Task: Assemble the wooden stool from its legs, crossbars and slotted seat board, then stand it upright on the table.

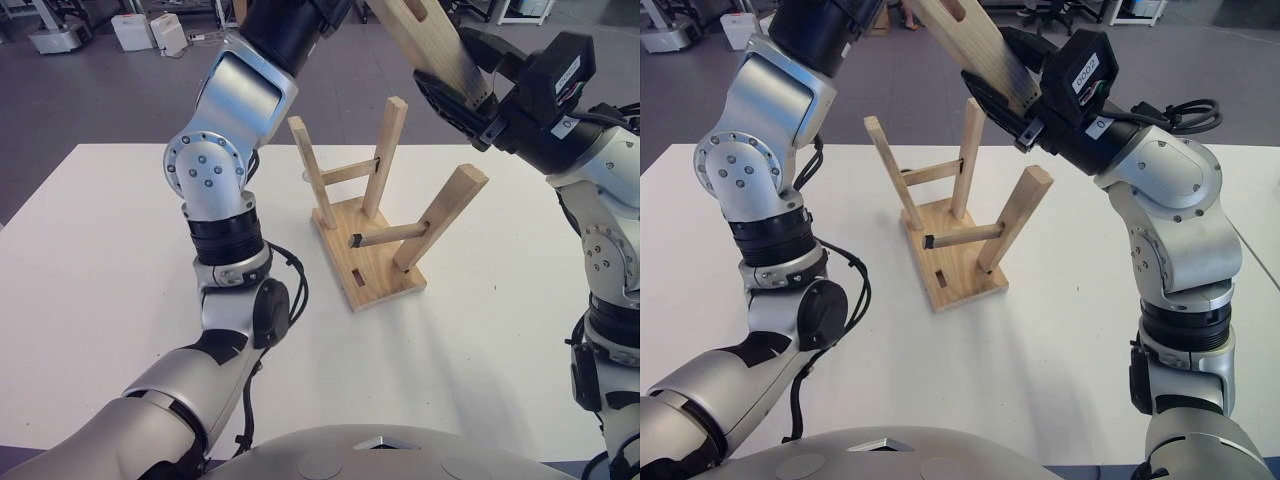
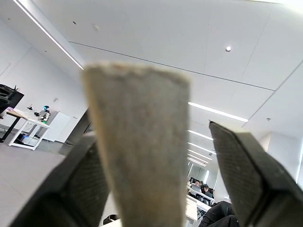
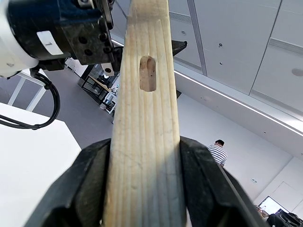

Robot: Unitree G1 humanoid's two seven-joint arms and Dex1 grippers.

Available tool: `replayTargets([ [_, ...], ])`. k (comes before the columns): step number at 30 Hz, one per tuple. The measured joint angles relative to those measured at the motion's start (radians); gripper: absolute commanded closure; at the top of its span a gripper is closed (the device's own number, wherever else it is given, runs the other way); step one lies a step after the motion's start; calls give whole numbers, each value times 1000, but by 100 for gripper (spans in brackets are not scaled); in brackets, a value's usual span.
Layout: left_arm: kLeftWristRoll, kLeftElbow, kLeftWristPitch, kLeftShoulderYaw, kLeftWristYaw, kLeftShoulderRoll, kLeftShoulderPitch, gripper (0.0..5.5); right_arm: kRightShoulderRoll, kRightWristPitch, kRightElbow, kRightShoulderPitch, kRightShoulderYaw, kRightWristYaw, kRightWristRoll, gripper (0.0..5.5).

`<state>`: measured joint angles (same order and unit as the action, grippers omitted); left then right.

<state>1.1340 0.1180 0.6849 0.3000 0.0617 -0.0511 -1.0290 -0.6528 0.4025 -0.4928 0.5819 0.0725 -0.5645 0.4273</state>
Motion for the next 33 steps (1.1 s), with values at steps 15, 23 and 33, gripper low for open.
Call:
replayTargets([
  [15, -49, -78, -16, -86, 52, 47, 1, 448, 1, -11, 13, 0, 2, -13, -35, 292],
  [23, -79, 149, 33, 29, 8, 195, 441, 448, 18, 119, 180, -11, 241, 69, 97, 241],
  [33, 98, 385, 145, -24, -336, 180, 844, 448, 64, 11, 654, -406, -138, 40, -297, 241],
])
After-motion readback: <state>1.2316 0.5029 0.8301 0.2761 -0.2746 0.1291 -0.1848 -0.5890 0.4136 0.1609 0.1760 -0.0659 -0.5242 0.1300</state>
